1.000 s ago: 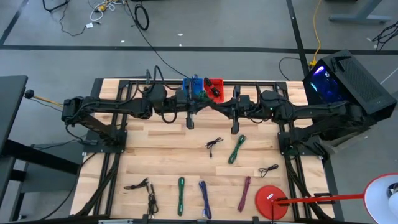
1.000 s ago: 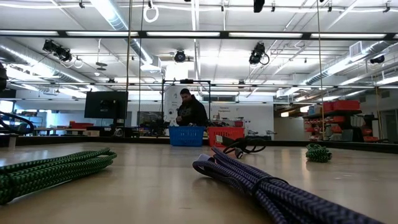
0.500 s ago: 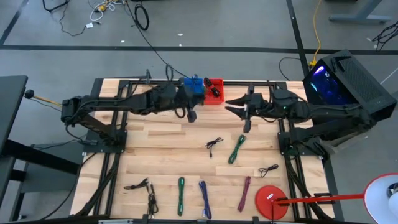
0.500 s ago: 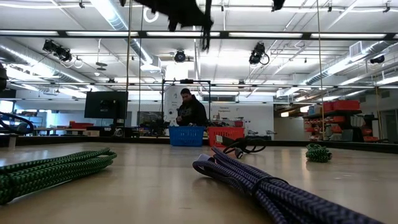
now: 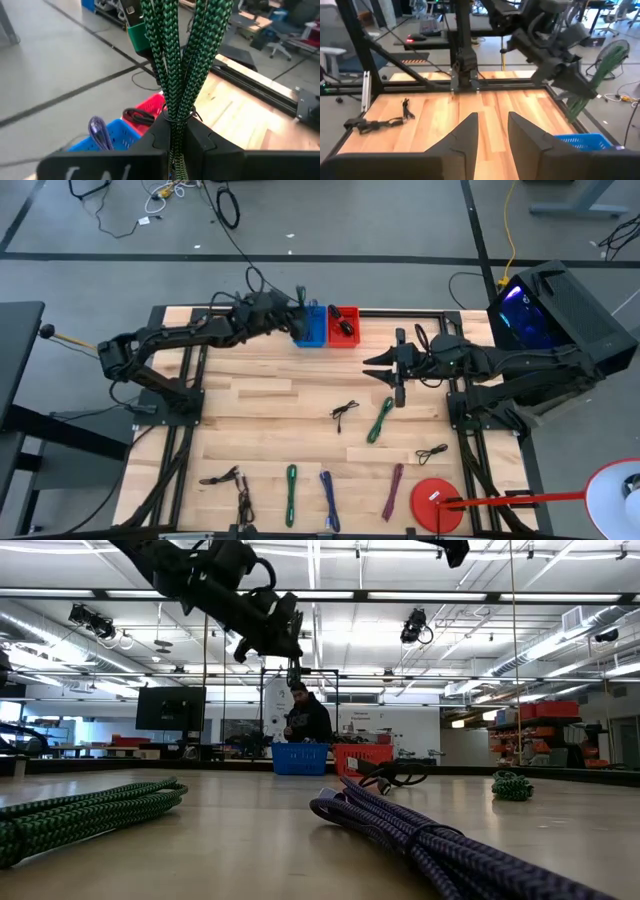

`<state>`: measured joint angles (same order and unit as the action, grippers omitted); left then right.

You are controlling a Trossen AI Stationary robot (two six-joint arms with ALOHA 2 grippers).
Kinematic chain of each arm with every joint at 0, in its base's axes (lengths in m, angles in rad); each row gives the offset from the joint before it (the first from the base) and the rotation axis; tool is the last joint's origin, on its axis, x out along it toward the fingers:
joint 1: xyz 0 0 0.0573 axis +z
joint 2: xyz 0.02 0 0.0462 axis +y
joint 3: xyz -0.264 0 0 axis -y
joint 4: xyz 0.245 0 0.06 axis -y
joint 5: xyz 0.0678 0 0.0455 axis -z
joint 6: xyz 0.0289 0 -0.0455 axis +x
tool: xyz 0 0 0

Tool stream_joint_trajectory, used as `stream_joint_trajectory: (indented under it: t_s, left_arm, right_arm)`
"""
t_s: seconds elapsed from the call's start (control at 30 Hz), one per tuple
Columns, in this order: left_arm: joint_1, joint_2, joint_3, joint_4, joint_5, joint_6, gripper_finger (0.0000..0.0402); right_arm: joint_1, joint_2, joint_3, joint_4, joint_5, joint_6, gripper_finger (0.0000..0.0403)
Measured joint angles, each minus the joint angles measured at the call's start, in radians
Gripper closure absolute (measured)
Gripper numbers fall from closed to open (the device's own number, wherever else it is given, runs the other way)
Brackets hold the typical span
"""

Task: Pick & Place USB Port
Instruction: Put the green charger cable into the blue bin

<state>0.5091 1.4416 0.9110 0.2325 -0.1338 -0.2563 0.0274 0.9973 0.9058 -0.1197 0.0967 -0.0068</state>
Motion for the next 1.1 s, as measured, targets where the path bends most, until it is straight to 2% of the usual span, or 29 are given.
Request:
stream_joint_trajectory:
  t_s: [0.23, 0.53, 0.83, 1.1]
  left_arm:
    - [0.062, 0.051, -0.003, 0.029, -0.069, -0.1, 0.0377]
    - [0.084, 0.215, 0.003, 0.066, 0.004, -0.154, 0.0377]
    - [0.084, 0.361, 0.092, 0.069, 0.041, -0.179, 0.0377]
    - [0.088, 0.413, 0.126, -0.01, 0.04, -0.17, 0.0377]
  right_arm:
    - [0.009, 0.066, 0.0, 0.043, 0.0, -0.022, 0.0293]
    - [0.009, 0.153, 0.0, 0.112, -0.001, -0.038, 0.0293]
    - [0.011, 0.219, 0.0, 0.124, -0.002, -0.036, 0.0293]
    - [0.014, 0.231, 0.0, 0.124, -0.008, -0.029, 0.0293]
